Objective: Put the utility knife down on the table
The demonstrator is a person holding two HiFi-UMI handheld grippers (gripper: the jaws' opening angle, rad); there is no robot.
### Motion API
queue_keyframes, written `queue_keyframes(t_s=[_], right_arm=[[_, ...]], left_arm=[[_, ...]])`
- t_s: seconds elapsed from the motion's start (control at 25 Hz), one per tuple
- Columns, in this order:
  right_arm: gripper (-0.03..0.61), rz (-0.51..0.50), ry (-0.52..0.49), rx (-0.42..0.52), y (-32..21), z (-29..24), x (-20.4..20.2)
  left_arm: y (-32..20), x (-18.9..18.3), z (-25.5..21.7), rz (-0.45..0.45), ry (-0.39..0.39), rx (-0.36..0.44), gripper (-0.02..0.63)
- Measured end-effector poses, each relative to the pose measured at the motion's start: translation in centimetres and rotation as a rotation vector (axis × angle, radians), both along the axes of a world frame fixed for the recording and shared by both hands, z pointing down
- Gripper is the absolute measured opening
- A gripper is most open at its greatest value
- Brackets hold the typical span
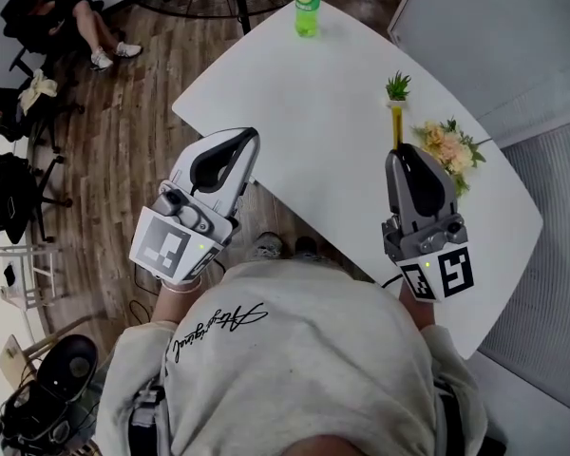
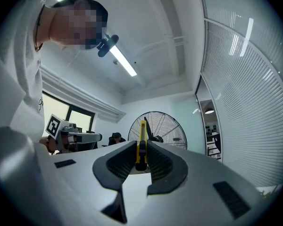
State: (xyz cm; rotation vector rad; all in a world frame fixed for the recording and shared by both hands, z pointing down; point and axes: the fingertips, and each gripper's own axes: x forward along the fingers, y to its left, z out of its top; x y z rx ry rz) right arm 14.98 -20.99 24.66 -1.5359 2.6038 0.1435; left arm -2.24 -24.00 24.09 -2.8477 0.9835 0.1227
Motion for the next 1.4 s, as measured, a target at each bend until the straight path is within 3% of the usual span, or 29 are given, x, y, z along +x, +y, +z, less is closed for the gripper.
queue_keyframes(t_s=[0.2, 0.52, 1.4], right_arm=[[0.066, 0.042, 0.013, 0.008, -0.6, -0.7, -1.8], [0.066, 0.056, 0.028, 0.009, -2.0, -0.6, -2.9], [0.066, 0.044, 0.057, -0.117, -6.3, 5.3, -3.0]], left_arm=[[-1.6, -2.0, -0.9, 0.028, 0.007, 0.014, -0.002], [-2.9, -2.3, -0.3, 0.069, 0.002, 0.004, -0.002], [-4.0, -3.6, 1.3, 0.012, 0.002, -0.017, -0.002]])
